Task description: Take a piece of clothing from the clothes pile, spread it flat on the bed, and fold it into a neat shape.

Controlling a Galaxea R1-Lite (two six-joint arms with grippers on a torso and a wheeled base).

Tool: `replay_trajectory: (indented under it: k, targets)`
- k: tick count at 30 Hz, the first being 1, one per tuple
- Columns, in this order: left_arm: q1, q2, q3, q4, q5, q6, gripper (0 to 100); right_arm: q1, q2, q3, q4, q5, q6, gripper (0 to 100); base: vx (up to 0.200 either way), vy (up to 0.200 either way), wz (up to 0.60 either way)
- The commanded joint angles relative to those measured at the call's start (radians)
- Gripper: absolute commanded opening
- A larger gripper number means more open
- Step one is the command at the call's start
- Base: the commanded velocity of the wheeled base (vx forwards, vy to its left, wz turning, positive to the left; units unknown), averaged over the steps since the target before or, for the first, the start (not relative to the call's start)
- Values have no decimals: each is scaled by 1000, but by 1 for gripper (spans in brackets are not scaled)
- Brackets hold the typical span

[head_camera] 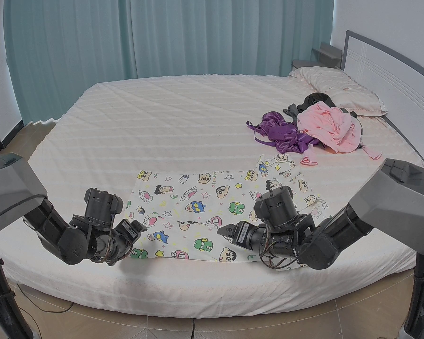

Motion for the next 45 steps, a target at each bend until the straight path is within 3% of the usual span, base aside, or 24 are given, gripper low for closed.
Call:
replay_trajectory:
  k: [1, 16, 28, 34, 41, 45]
  targets:
    - [-2, -2, 2, -1, 0, -1, 100, -28, 69, -71, -1, -5, 0, 100, 0, 0, 0]
    - [-8, 6, 2, -1, -1, -3, 100, -74, 165, -235, -20, -97, -43, 100, 0, 0, 0]
    - [-10, 0, 2, -1, -1, -16, 100, -83, 58, -160, -89, -112, -42, 100, 0, 0, 0]
    - [-10, -2, 2, -1, -3, -16, 100, -146, -51, -70, -69, -81, -125, 100, 0, 0, 0]
    - [-10, -2, 2, -2, -6, -16, 100, -289, -147, 117, -72, -35, -247, 100, 0, 0, 0]
    - [-10, -2, 3, -1, -7, -16, 100, -376, -233, 219, -66, 67, -293, 100, 0, 0, 0]
